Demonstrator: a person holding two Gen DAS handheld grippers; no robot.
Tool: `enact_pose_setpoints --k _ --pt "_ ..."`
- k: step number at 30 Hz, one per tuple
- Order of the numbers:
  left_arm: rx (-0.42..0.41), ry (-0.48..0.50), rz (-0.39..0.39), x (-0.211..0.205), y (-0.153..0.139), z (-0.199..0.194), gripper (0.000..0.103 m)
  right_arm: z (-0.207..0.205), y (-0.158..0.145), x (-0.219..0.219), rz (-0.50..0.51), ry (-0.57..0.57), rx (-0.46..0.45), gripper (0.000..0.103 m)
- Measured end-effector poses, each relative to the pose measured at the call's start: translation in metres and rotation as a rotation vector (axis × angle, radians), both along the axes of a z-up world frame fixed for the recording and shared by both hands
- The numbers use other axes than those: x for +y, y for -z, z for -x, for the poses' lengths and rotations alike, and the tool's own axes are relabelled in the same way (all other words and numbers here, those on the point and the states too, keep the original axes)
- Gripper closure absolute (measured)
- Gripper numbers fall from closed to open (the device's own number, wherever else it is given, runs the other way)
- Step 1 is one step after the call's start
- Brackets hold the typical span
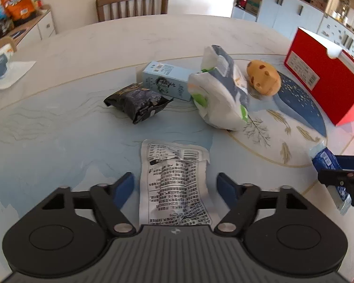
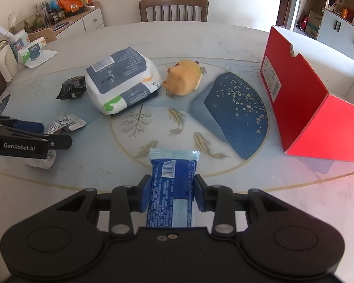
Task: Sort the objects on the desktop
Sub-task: 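Close right tool on blue snack bar while left tool grasps white sachet, then carry snack bar with right tool while left tool carries sachet to box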
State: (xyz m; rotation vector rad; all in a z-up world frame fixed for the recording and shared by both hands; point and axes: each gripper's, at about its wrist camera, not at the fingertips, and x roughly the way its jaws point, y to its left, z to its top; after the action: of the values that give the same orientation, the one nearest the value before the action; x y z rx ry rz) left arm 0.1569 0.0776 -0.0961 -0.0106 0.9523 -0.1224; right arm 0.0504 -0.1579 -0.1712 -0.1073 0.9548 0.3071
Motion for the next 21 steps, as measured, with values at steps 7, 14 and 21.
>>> enact_pose_setpoints --k 7,14,21 --pt "0.01 0.013 0.048 0.0 -0.003 0.002 0.05 0.003 -0.007 -0.01 -0.004 0.008 0.001 0.067" --pt "0.01 0.028 0.085 -0.006 -0.01 0.009 0.052 0.006 -0.02 -0.023 -0.005 0.019 -0.013 0.067" --pt "-0.028 0.085 0.108 -0.028 -0.033 0.017 0.052 0.008 -0.034 -0.038 -0.02 0.039 -0.028 0.067"
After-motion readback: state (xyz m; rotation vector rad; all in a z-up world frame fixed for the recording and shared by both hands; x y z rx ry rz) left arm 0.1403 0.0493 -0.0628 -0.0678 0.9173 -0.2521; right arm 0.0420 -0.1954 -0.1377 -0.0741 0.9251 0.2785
